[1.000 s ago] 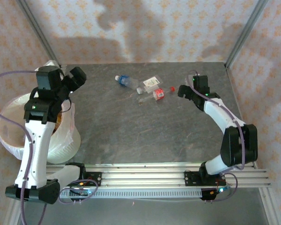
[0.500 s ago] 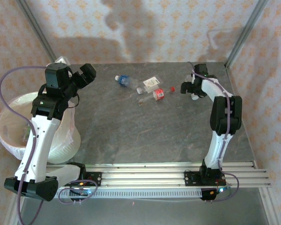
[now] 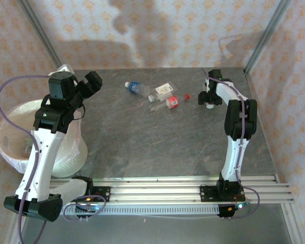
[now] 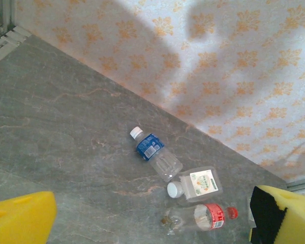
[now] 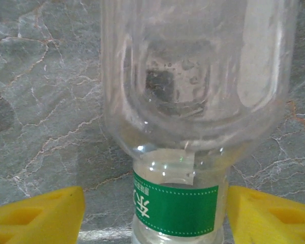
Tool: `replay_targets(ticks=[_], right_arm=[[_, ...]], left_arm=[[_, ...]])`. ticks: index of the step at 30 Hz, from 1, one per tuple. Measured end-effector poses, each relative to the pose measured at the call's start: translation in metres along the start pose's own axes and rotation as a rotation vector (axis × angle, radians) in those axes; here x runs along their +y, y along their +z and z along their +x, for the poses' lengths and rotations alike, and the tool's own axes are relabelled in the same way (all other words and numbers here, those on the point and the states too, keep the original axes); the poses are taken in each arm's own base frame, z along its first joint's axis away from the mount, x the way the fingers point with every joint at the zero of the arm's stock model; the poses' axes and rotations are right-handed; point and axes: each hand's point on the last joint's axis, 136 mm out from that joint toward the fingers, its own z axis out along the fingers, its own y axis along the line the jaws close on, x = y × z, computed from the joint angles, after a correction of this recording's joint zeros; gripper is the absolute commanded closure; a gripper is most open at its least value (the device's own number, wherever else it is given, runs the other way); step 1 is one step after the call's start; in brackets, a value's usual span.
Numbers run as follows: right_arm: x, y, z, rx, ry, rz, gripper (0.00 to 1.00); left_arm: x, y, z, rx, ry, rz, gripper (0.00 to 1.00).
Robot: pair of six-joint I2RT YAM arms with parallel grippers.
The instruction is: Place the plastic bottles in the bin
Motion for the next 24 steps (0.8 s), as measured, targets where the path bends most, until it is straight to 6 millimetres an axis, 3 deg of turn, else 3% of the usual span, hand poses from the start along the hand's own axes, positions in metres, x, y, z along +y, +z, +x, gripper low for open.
replay_targets(ticks=[13, 21, 24], right_arm=[[-0.005, 0.016, 0.001, 0.006, 0.039, 0.030, 0.38], [-0.004, 0.021, 0.000, -0.030, 0.065, 0.032, 0.58], [-0.005, 0.015, 0.011, -0.040, 0.076, 0.032, 0.62]], left_arm=[[0.002, 0.005, 0.001, 0.005, 0.001, -0.011, 0.00], [0.002, 0.007, 0.003, 0.012, -0.001, -0.014, 0.00], [0.000, 0.009, 0.005, 0.025, -0.001, -0.006, 0.00]])
